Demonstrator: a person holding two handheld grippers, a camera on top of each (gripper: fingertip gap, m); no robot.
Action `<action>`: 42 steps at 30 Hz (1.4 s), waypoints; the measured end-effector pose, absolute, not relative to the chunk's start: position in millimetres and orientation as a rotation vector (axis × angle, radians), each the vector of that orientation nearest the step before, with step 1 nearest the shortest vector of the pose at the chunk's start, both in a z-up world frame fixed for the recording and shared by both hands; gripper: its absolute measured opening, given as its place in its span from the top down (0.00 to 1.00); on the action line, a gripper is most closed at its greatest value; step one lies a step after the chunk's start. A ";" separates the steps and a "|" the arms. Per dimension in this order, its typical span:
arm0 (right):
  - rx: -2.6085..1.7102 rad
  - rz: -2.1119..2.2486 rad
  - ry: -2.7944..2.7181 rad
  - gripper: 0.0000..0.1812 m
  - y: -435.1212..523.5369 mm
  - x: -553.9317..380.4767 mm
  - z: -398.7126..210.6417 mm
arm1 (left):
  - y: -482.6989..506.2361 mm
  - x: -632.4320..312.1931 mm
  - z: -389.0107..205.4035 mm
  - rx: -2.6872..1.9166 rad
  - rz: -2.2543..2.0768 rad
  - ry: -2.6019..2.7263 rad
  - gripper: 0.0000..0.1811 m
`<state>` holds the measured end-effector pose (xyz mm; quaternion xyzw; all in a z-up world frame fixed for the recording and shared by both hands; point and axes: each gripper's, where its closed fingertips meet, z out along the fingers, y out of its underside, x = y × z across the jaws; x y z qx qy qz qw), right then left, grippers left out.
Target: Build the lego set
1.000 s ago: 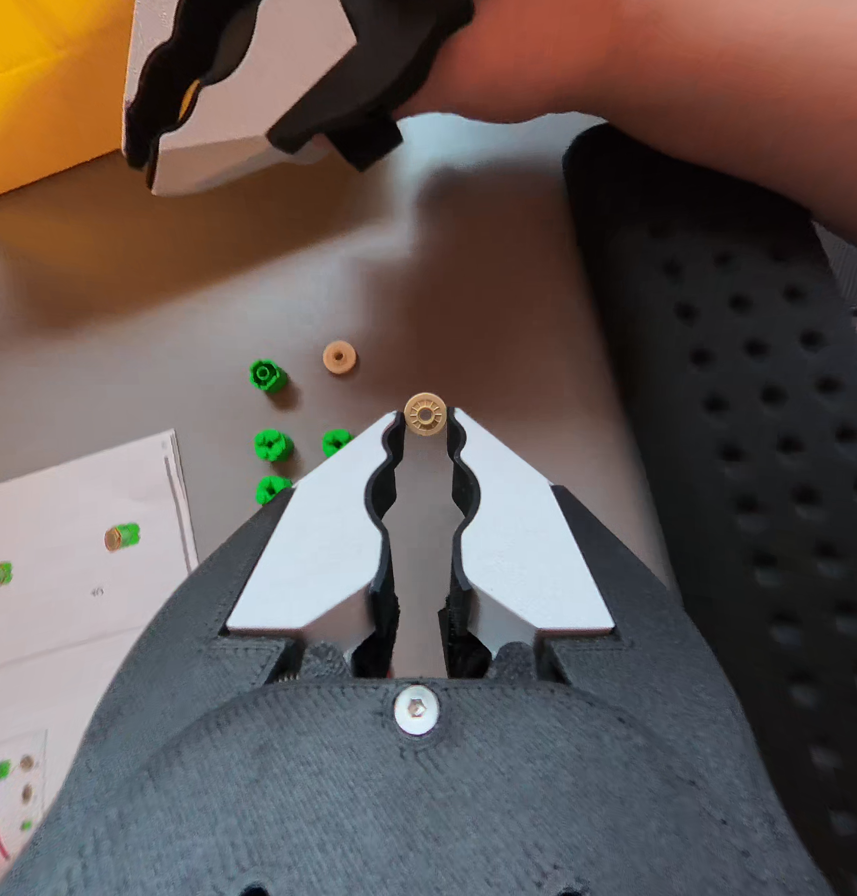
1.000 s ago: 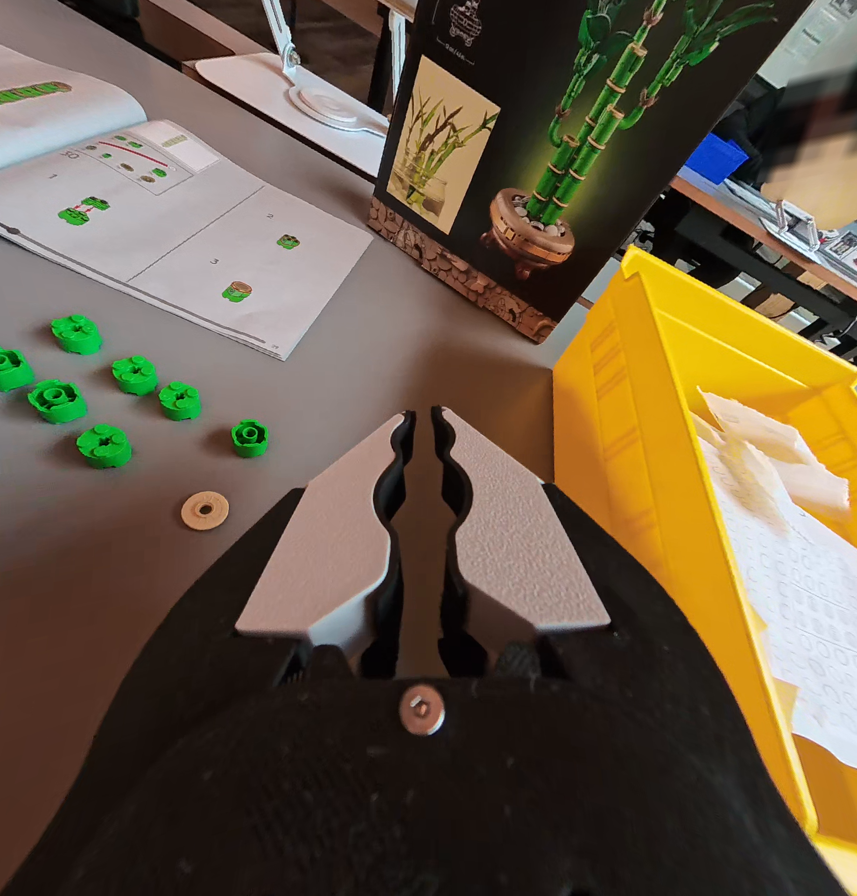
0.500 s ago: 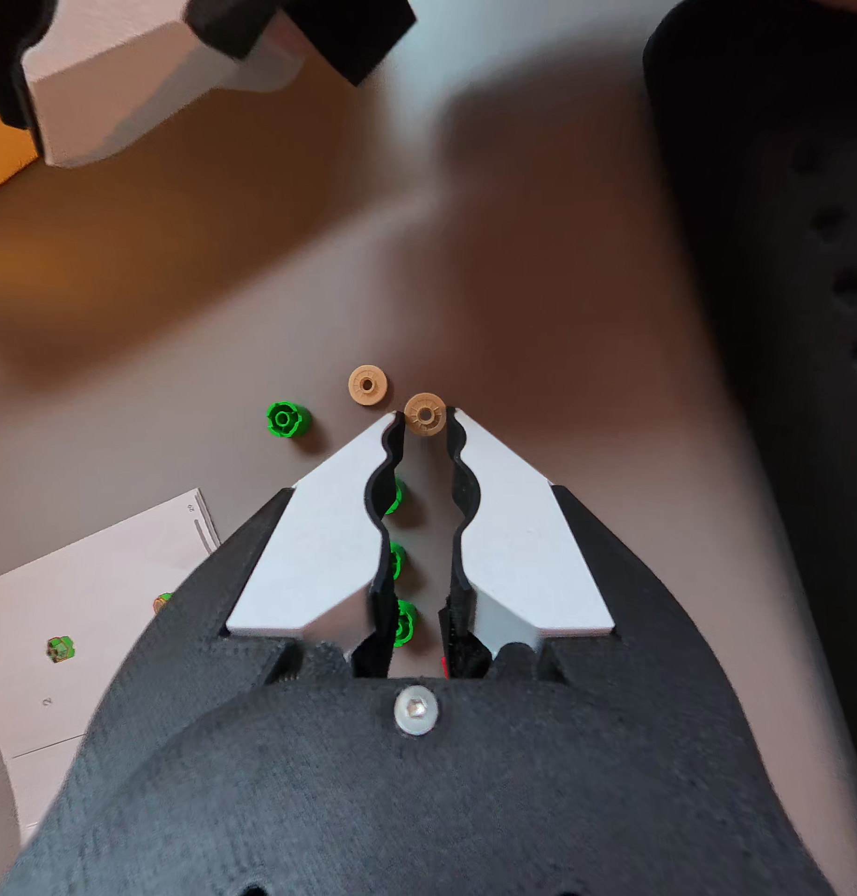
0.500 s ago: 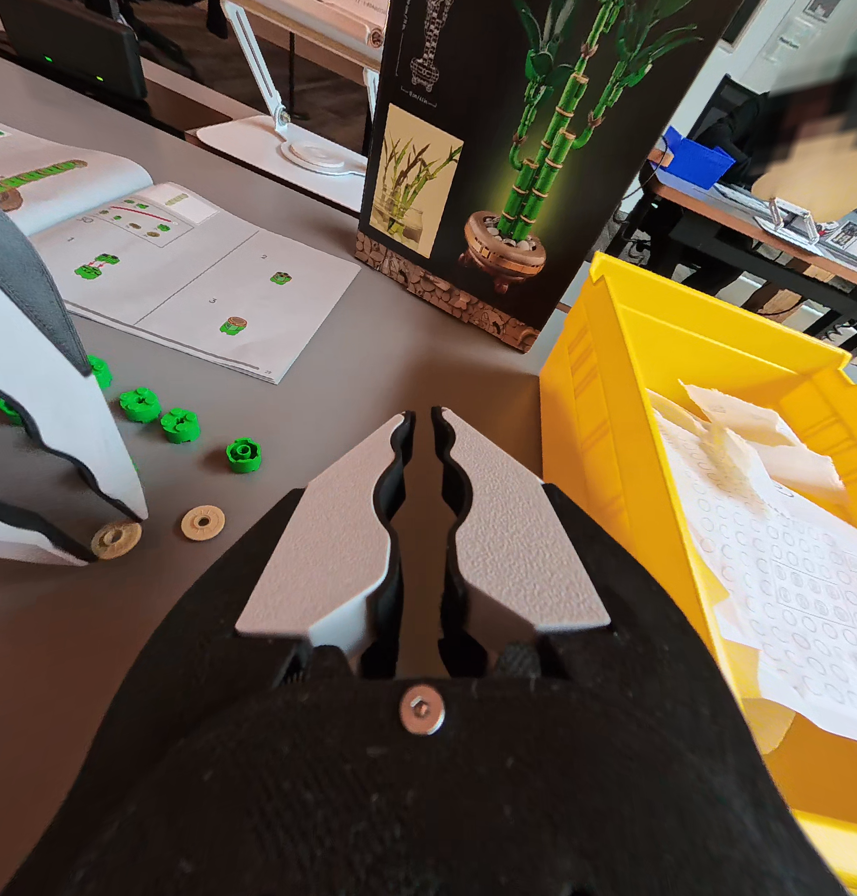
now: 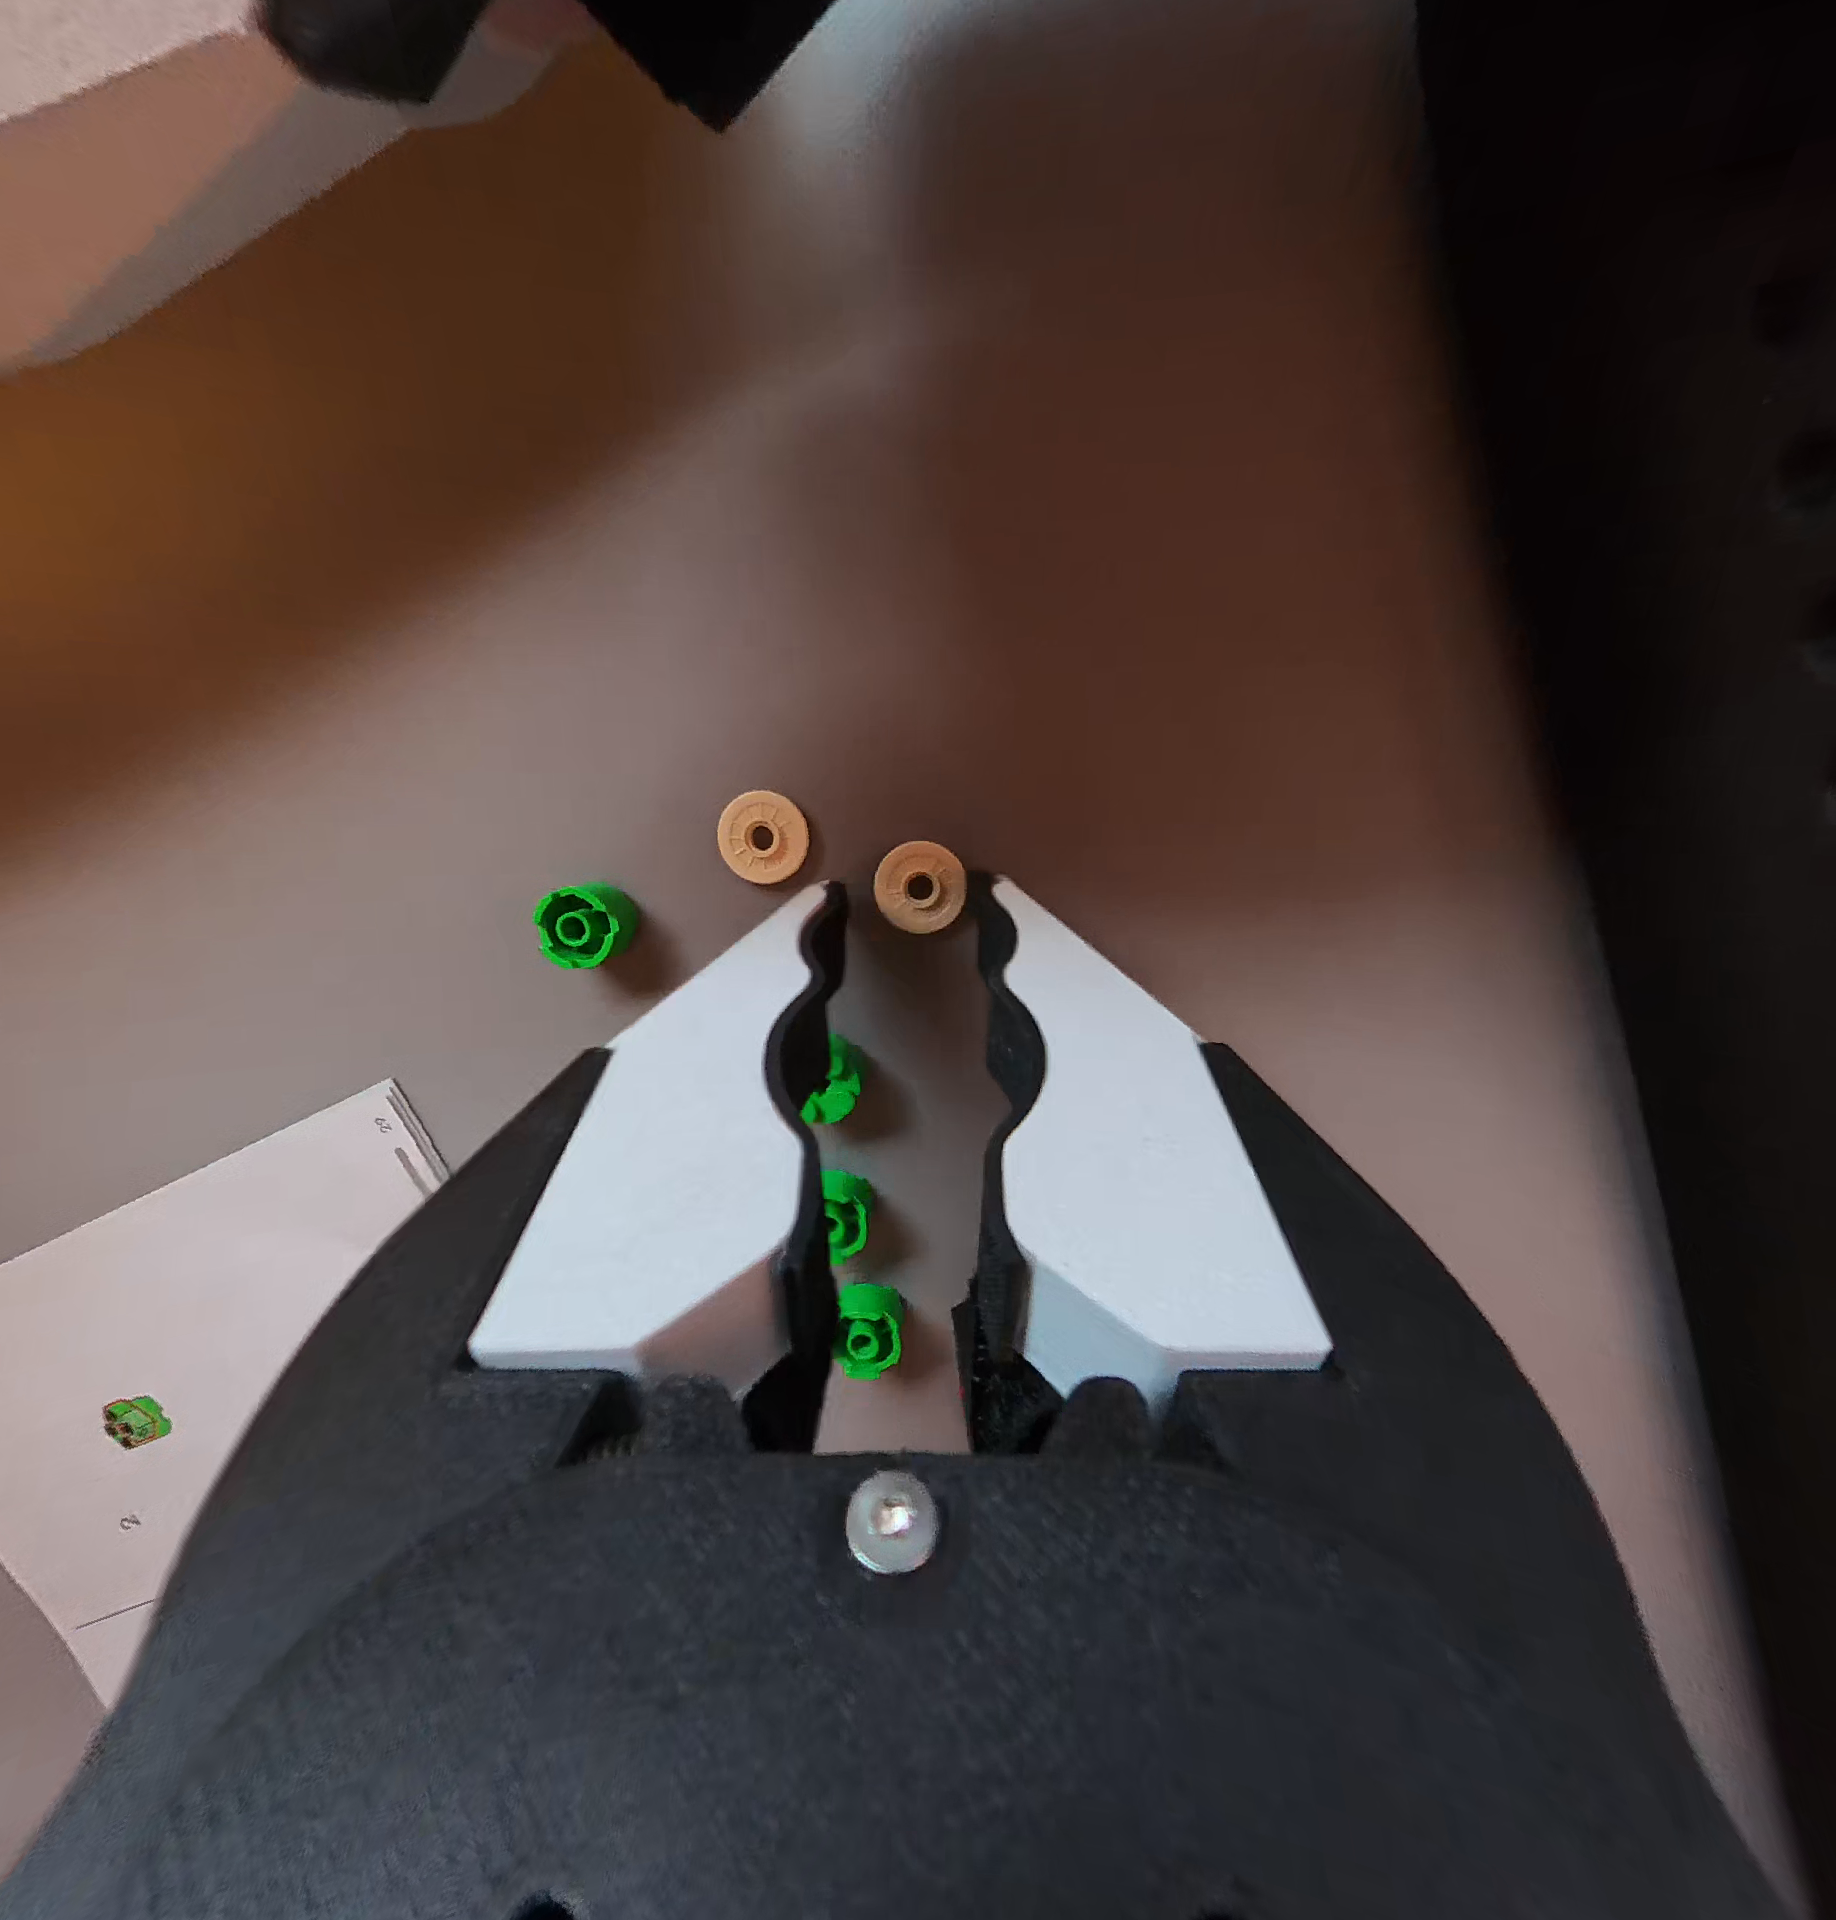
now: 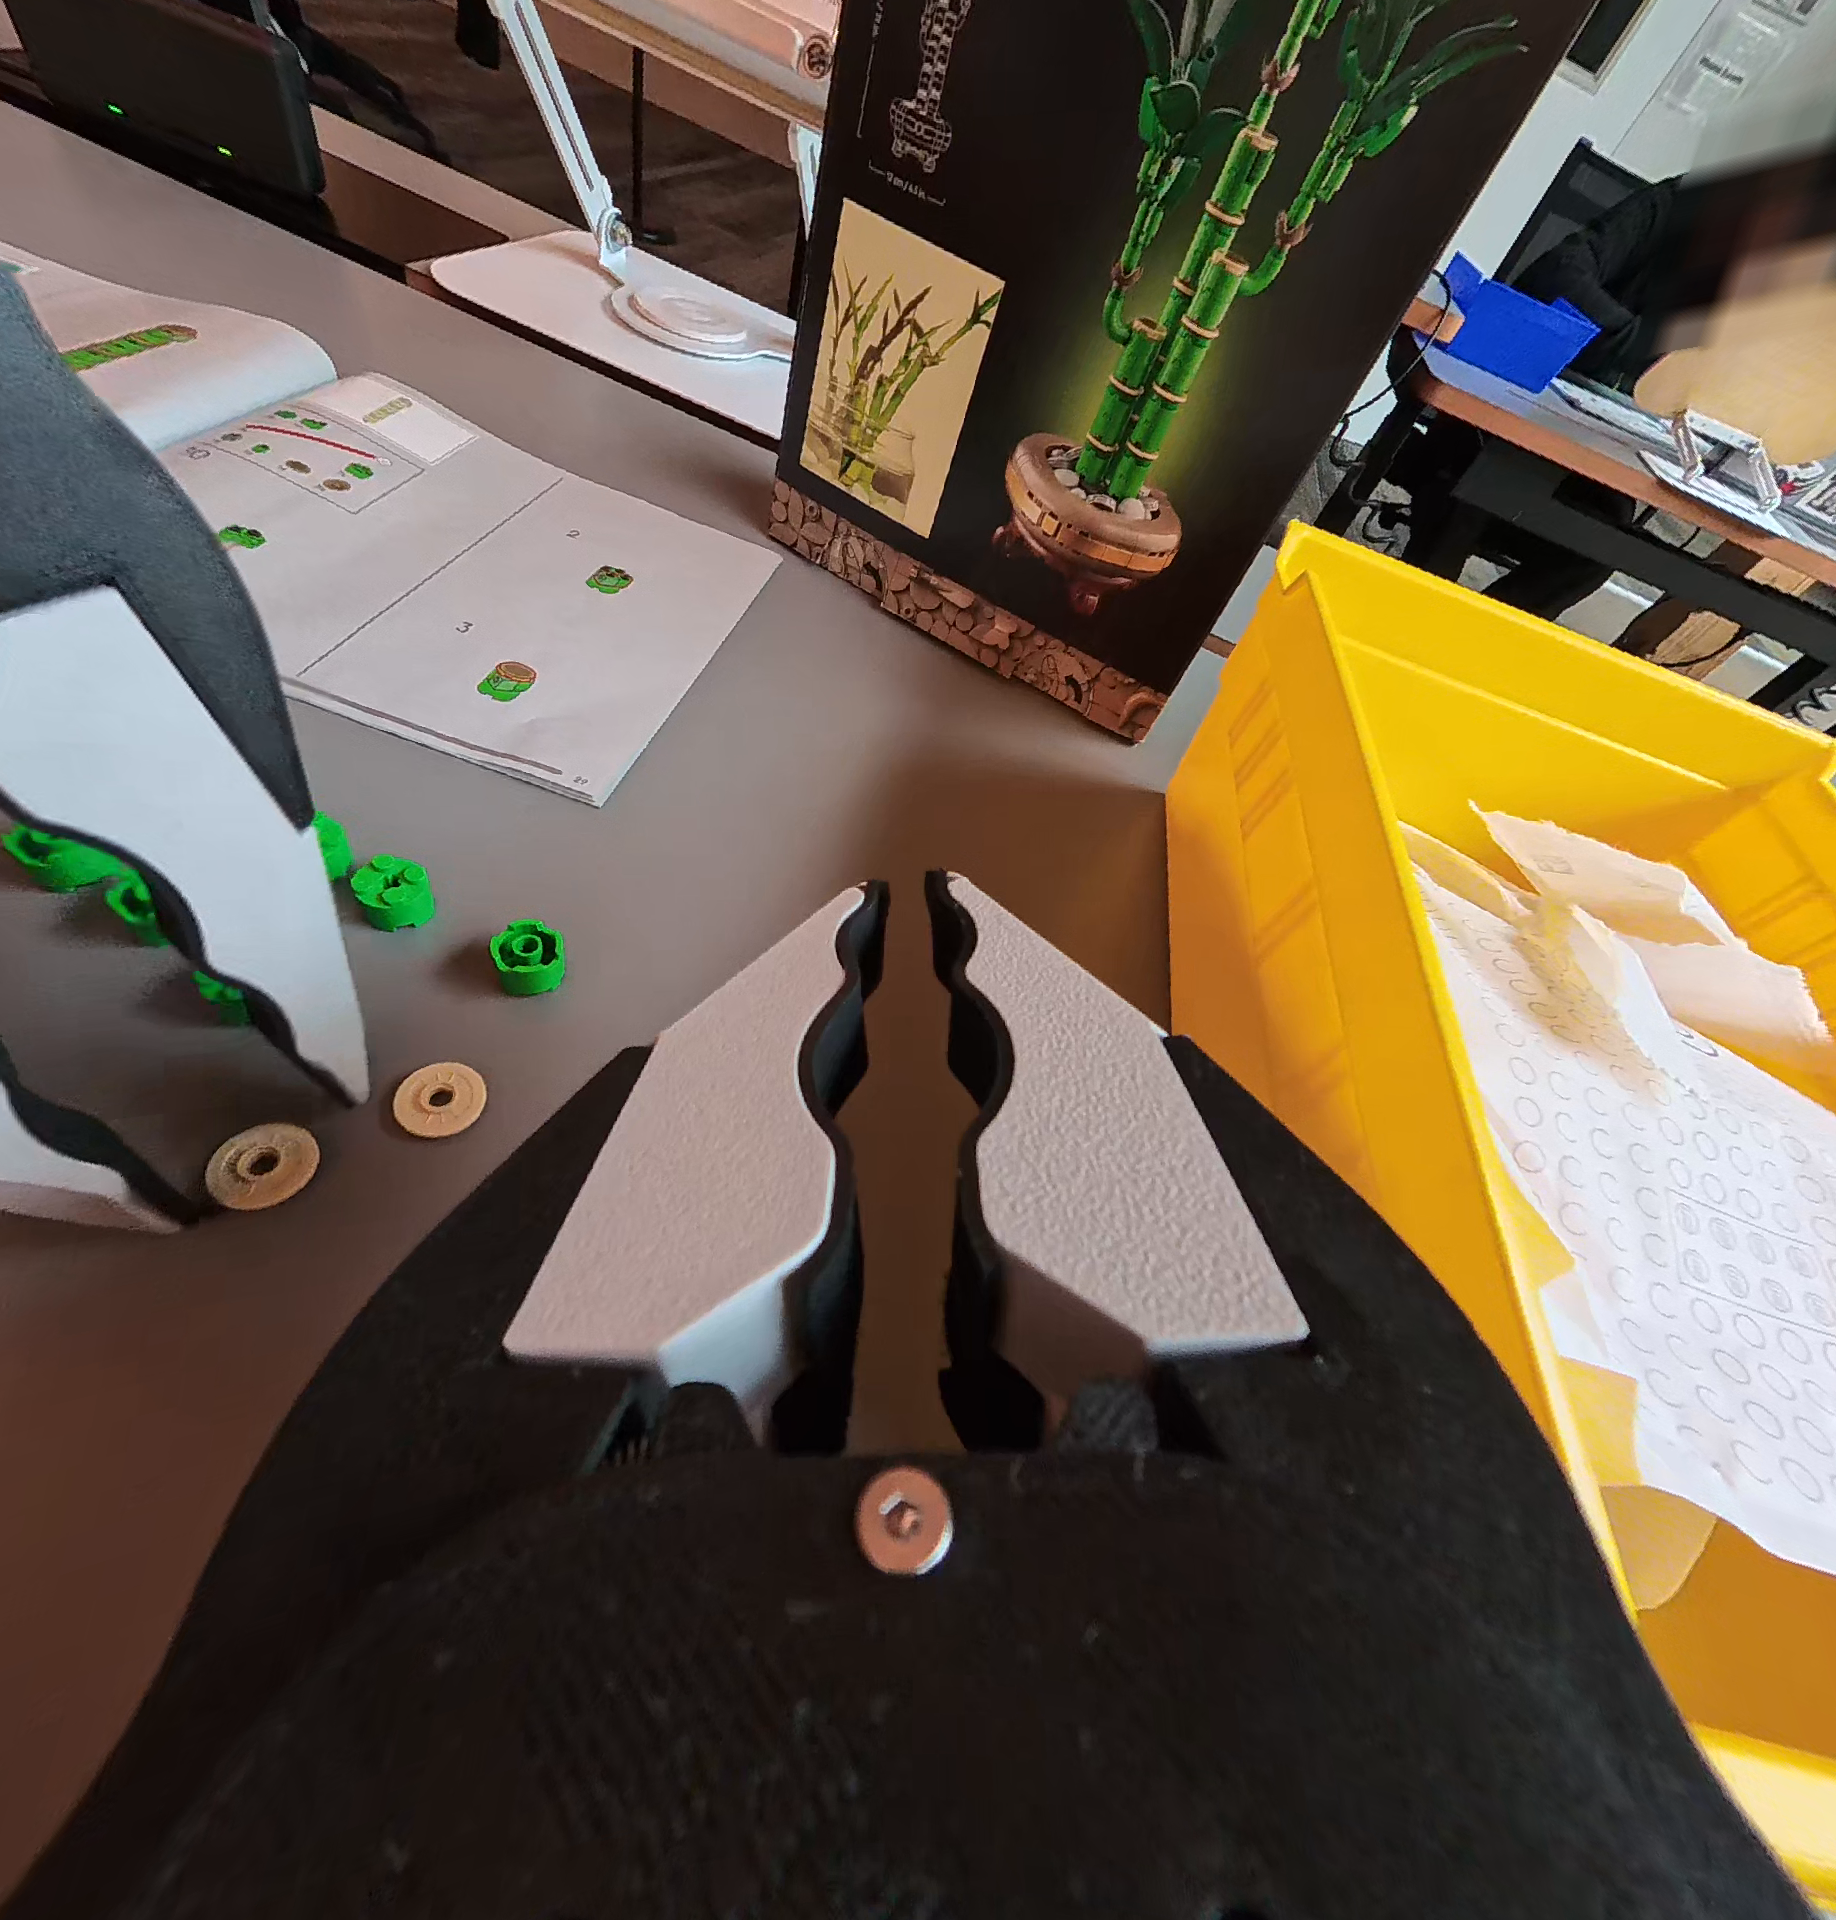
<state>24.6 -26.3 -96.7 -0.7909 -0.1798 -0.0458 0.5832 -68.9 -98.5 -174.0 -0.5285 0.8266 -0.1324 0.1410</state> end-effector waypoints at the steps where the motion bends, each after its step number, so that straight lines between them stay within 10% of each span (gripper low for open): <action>1: -1.845 -0.107 -0.419 0.96 -26.5 24.8 -96.5 | -97.9 -69.2 -173.7 -1.526 -0.382 2.386 0.84; 10: -1.824 -0.103 -0.445 0.96 -27.0 18.6 -92.9 | -73.7 -109.5 -23.7 -1.346 -0.700 1.759 0.80; 19: -1.815 -0.128 -0.532 0.95 -25.9 4.1 -93.7 | -29.8 -371.2 136.2 -1.243 -0.439 1.050 0.77; 27: -1.812 -0.009 -0.500 0.95 -14.9 -4.6 -96.0 | -24.3 -575.5 74.0 -1.521 -0.069 0.992 0.86; 42: -1.768 0.117 -0.398 0.96 -7.9 -9.9 -96.0 | 30.5 -632.3 -125.4 -2.079 -0.204 1.422 0.84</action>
